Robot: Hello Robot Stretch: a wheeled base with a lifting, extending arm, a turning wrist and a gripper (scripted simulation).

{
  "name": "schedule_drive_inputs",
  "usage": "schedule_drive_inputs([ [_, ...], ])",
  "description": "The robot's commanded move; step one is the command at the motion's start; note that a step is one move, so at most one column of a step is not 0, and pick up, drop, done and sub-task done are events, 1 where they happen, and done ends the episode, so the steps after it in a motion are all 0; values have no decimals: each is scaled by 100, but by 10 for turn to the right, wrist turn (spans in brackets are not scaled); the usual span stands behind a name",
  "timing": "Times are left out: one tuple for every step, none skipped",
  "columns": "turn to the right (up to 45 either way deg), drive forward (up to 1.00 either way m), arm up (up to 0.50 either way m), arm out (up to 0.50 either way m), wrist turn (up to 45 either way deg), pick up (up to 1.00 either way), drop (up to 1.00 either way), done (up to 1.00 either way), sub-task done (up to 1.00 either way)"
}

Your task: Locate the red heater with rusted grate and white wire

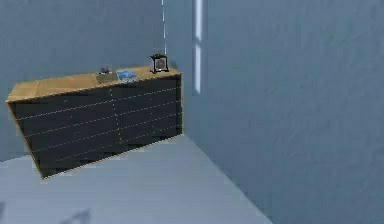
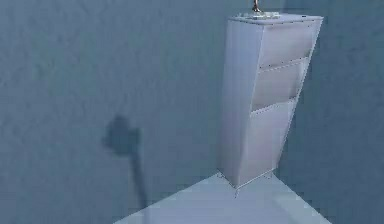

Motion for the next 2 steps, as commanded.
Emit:
schedule_drive_inputs([
  [-450,0,0,0,0,0,0,0,0],
  [-450,0,0,0,0,0,0,0,0],
])
